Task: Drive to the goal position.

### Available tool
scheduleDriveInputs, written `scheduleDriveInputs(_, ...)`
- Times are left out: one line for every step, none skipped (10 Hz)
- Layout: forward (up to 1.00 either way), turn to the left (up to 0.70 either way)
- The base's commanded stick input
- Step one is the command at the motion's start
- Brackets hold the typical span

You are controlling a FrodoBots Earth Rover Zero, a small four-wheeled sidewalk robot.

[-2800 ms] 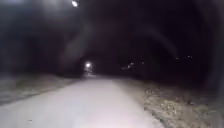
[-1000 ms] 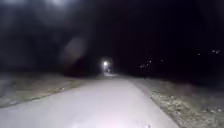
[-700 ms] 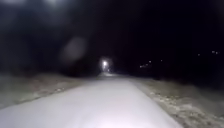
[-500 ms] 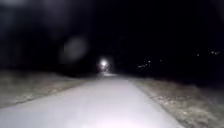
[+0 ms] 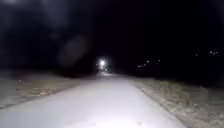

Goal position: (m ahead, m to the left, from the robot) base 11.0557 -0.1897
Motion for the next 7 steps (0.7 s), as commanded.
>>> scheduleDriveInputs(1.0, 0.0)
scheduleDriveInputs(1.0, 0.0)
scheduleDriveInputs(1.0, 0.0)
scheduleDriveInputs(1.0, 0.0)
scheduleDriveInputs(1.0, 0.0)
scheduleDriveInputs(1.0, 0.0)
scheduleDriveInputs(1.0, 0.0)
